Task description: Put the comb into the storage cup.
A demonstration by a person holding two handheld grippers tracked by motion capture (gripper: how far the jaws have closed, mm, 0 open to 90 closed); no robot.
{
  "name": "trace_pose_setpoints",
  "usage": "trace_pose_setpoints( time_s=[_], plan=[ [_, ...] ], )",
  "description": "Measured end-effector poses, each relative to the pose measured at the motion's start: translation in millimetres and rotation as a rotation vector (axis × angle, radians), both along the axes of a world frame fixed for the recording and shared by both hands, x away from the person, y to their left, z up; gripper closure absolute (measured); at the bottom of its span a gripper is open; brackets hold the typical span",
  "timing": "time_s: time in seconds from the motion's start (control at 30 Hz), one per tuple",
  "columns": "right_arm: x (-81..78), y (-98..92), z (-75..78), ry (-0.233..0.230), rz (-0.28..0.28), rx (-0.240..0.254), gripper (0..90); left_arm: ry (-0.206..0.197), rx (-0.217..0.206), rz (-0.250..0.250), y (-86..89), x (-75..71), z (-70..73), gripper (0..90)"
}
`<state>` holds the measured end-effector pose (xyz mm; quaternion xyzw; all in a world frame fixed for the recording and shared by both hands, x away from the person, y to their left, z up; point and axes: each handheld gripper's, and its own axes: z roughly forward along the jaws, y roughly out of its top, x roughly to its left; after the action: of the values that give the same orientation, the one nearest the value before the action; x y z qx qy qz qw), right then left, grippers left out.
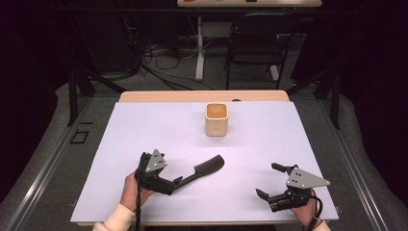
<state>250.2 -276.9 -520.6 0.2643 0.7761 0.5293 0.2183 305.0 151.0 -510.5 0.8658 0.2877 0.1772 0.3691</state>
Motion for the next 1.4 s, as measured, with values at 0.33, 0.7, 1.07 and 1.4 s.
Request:
trace_pose_setpoints(
  time_s=[0.33, 0.7, 1.07, 1.4],
  plan=[
    [-0.2, 0.1, -0.3, 0.008, -0.003, 0.004, 0.0, 0.035, 0.100, -0.015, -20.4, 3.9, 7.0, 0.0],
    [-0.1, 0.1, -0.5, 0.013, -0.002, -0.001, 0.0, 0.082, 0.184, -0.029, -35.6, 9.6, 8.8, 0.0],
    [-0.1, 0.1, -0.6, 0.015, -0.004, 0.001, 0.0, 0.116, 0.232, -0.028, -44.5, 13.6, 8.2, 0.0],
    [-0.4, -0.4, -0.2, 0.013, -0.003, 0.001, 0.0, 0.148, 0.272, -0.030, -53.0, 18.9, 9.3, 0.0]
  ],
)
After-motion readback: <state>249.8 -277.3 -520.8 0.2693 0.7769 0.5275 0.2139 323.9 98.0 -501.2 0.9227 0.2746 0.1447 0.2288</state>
